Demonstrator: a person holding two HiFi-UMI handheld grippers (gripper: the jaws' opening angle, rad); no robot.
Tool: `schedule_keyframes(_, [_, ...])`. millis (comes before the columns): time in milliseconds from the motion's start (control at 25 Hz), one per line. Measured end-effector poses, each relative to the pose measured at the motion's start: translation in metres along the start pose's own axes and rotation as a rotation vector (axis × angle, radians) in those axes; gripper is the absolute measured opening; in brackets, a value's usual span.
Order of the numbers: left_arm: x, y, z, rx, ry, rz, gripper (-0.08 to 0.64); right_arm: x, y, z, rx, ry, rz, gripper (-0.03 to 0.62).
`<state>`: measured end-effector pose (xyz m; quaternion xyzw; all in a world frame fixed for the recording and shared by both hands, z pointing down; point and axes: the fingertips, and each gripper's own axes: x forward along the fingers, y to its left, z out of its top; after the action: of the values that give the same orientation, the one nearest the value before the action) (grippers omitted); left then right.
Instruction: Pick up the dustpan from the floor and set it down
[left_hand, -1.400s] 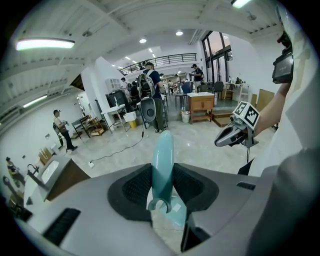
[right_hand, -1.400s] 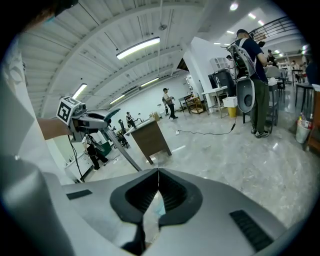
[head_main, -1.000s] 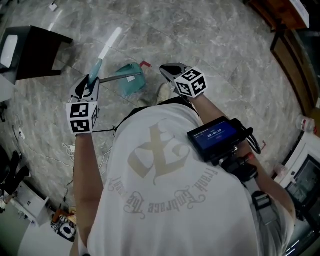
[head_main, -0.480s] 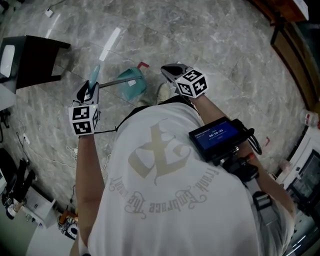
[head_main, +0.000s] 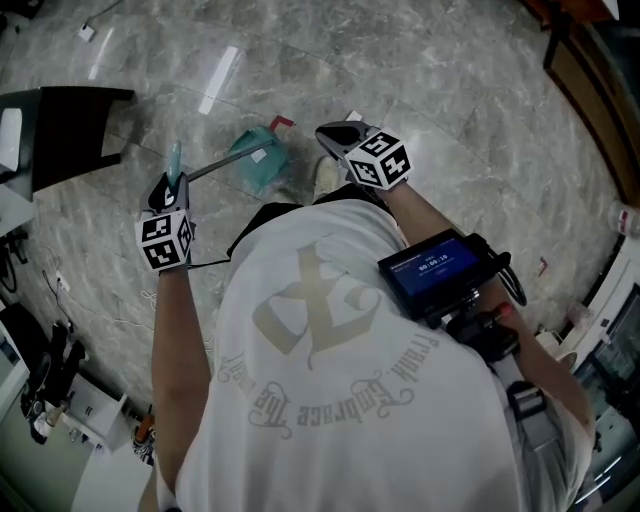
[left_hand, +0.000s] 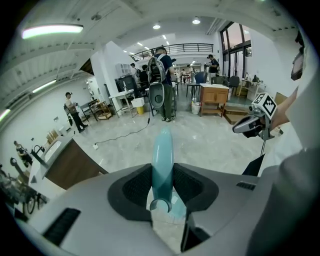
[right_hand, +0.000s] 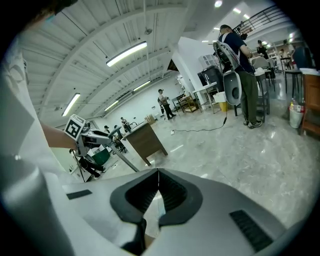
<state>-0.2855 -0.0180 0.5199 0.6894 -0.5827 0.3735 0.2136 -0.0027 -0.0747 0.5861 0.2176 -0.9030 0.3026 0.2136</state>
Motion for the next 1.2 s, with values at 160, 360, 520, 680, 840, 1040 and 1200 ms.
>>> schedule_keyframes(160, [0.005,0.012,-0.003,-0.001,0.014,0.026,0.14,0.001,0.0,-0.002,0.004,0.013,-0.001,0.017])
schedule_keyframes(360, [0.017,0.026,-0.011,-0.027,0.03,0.059,0.14,-0.001,-0.003,-0.006,0.002,0.023,-0.011,0.017])
schedule_keyframes(520, [0.027,0.039,-0.017,-0.044,0.047,0.075,0.14,-0.004,-0.009,-0.002,0.005,0.024,-0.029,0.017])
schedule_keyframes(680, [0.035,0.046,-0.025,-0.071,0.057,0.087,0.14,-0.005,-0.011,-0.006,0.009,0.041,-0.04,0.017])
schedule_keyframes(840, [0.04,0.044,-0.032,-0.095,0.067,0.088,0.14,-0.01,-0.013,-0.006,0.009,0.047,-0.052,0.017])
schedule_keyframes(1040, [0.046,0.051,-0.049,-0.12,0.084,0.082,0.14,0.001,-0.005,0.001,-0.01,0.065,-0.056,0.017])
schedule_keyframes(1200, [0.052,0.055,-0.054,-0.139,0.096,0.084,0.14,0.006,0.001,0.012,-0.027,0.067,-0.055,0.017])
